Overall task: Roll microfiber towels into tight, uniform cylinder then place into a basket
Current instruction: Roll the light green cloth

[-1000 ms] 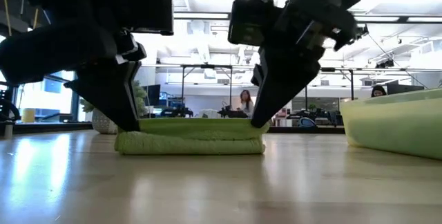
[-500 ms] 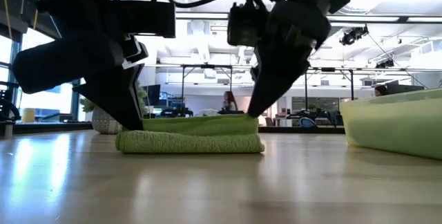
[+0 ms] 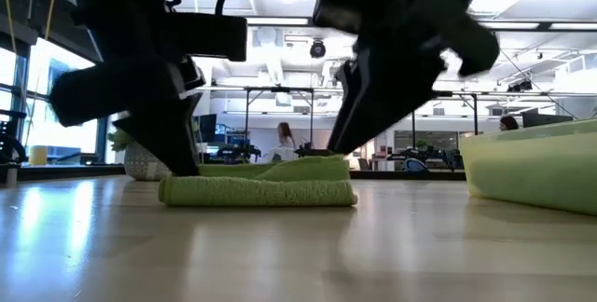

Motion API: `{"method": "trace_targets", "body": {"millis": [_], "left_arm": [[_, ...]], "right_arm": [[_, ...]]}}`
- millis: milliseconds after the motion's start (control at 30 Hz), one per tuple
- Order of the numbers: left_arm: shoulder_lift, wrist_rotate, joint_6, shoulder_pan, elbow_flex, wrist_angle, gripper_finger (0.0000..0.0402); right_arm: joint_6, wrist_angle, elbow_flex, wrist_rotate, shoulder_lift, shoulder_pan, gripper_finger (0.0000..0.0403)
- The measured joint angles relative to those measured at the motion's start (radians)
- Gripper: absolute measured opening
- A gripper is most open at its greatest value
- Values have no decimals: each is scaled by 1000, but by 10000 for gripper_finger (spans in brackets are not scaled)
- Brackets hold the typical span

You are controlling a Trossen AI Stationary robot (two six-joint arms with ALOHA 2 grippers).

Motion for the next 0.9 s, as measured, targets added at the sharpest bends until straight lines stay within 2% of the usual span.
{"method": "trace_targets", "body": {"millis": [100,200,433,600,767,900], "left_arm": [[0,44,-2,-4,0,0,5],[0,46,-16,-10,0,0,5],[0,-43,-15,-11,0,-2,17],[0,-53,5,-9,6,-34,71],[0,-44,-67,-9,81,-223,138],[0,52,-20,-18,136,-211,165]], "right_arm": [[2,2,0,6,31,-14,123],[-3,6,0,4,58,-31,123],[-6,2,0,-25,70,-45,123],[14,0,0,-81,74,-44,123],[15,-4,-1,-82,76,-44,123],[12,-5,-1,-85,76,-45,123]]}}
